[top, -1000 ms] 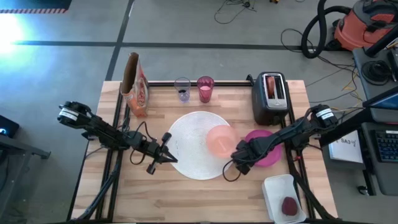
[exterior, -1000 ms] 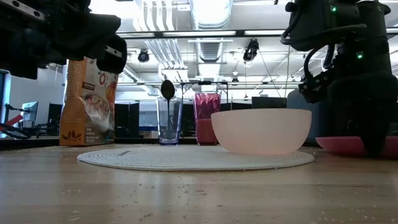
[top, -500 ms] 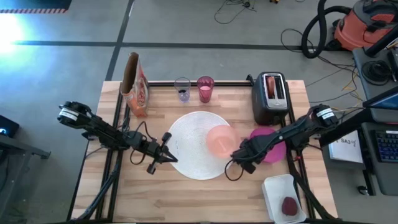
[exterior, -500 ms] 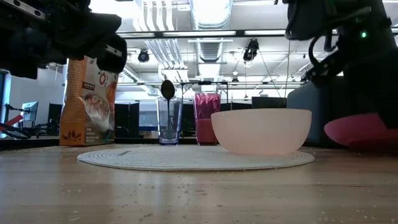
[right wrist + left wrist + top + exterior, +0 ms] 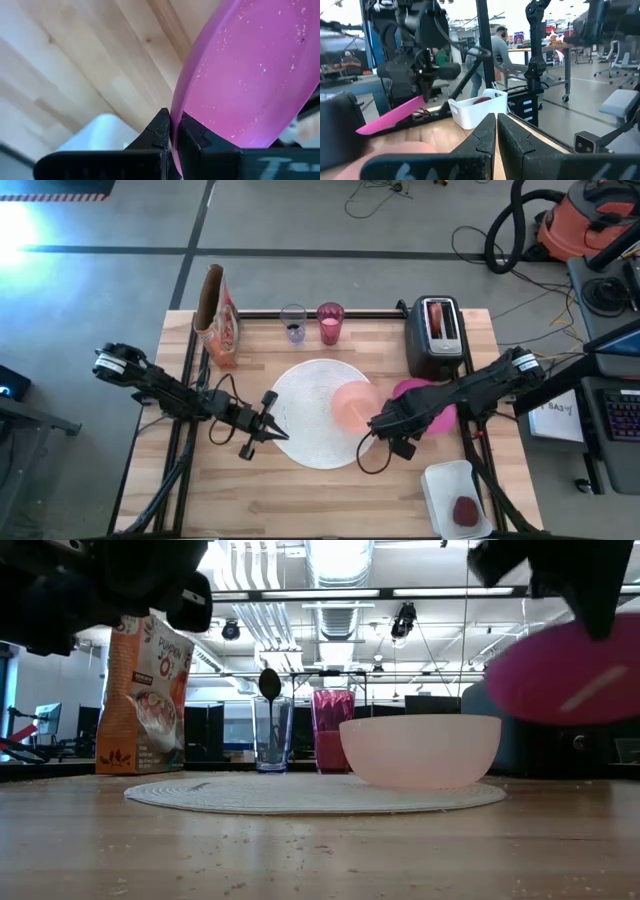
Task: Arrange a breakfast setting
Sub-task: Put the pink plate on the table placemat to the left of the orange bowl
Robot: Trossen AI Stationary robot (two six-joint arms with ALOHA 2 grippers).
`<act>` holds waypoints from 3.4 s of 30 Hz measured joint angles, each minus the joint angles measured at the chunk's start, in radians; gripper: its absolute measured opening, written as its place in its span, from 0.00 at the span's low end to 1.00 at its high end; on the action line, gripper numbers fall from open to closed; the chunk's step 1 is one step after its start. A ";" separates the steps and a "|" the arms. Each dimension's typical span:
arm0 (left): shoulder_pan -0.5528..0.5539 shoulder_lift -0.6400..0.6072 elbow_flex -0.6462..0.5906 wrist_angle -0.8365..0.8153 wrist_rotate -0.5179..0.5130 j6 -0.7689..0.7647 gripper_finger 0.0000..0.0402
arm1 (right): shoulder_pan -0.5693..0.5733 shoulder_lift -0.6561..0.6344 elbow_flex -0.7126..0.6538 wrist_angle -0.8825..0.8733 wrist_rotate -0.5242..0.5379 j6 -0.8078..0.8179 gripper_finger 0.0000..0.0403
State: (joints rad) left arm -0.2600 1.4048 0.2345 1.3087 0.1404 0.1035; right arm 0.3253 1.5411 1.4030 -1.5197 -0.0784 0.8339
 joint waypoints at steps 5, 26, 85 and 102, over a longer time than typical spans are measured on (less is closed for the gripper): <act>0.000 0.000 0.025 0.000 0.000 0.045 0.00 | 0.009 -0.002 0.135 -0.044 0.000 -0.090 0.02; 0.000 0.000 0.248 -0.422 0.087 0.116 0.18 | 0.015 -0.001 0.294 0.245 -0.143 -0.497 0.02; 0.069 0.007 0.655 -1.200 0.319 0.524 0.02 | -0.031 0.000 0.292 0.465 -0.314 -1.174 0.02; 0.069 0.004 0.653 -1.231 0.308 0.530 0.01 | -0.032 -0.024 0.293 0.476 -0.260 -0.843 0.29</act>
State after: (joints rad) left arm -0.1909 1.4090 0.8871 0.0773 0.4486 0.6330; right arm 0.2935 1.5171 1.6955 -1.0433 -0.3379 -0.0094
